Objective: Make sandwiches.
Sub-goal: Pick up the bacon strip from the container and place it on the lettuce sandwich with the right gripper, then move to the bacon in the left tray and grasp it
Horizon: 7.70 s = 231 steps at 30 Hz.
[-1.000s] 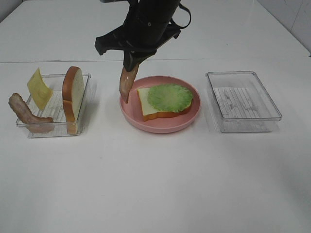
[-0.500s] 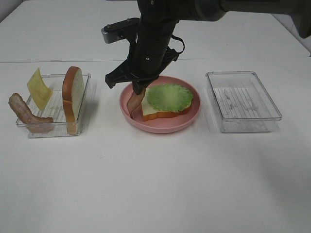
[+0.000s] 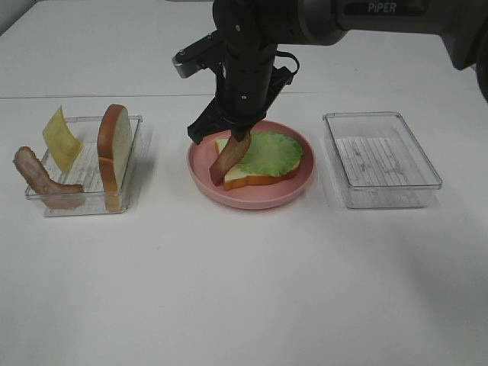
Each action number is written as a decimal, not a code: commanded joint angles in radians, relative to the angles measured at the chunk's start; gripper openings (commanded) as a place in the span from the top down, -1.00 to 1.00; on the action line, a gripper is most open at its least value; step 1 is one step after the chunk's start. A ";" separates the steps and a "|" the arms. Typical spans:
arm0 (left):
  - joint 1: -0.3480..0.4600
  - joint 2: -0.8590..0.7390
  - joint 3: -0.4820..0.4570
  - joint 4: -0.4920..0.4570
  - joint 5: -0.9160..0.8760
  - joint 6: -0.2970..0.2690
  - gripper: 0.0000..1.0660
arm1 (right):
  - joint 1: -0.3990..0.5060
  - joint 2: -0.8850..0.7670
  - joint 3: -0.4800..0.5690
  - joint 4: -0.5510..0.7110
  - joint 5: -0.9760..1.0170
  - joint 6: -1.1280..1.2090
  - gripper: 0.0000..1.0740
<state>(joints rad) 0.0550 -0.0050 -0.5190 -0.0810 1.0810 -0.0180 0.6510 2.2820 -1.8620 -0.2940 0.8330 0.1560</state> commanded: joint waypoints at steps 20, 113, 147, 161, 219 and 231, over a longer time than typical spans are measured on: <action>0.001 -0.013 0.002 -0.005 -0.008 -0.001 -0.87 | -0.038 0.005 -0.004 -0.068 -0.007 0.034 1.00; 0.001 -0.012 0.002 -0.005 -0.008 -0.001 -0.87 | -0.037 -1.331 1.332 0.044 0.306 0.039 -0.63; 0.001 -0.012 0.002 -0.005 -0.008 -0.001 -0.87 | -0.514 -2.089 1.389 0.269 0.230 -0.273 -0.63; 0.001 -0.012 0.002 -0.005 -0.008 -0.001 -0.87 | -0.619 -2.320 1.407 0.352 0.271 -0.336 -0.63; -0.004 0.008 0.001 -0.052 -0.014 -0.001 -0.87 | -0.665 -2.320 1.405 0.367 0.271 -0.333 -0.63; -0.004 0.151 -0.024 -0.050 -0.074 0.002 -0.87 | -0.665 -2.320 1.405 0.367 0.271 -0.333 -0.63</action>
<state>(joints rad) 0.0550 0.1420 -0.5340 -0.1280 1.0320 -0.0160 -0.0080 -0.0040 -0.4550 0.0660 1.1040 -0.1660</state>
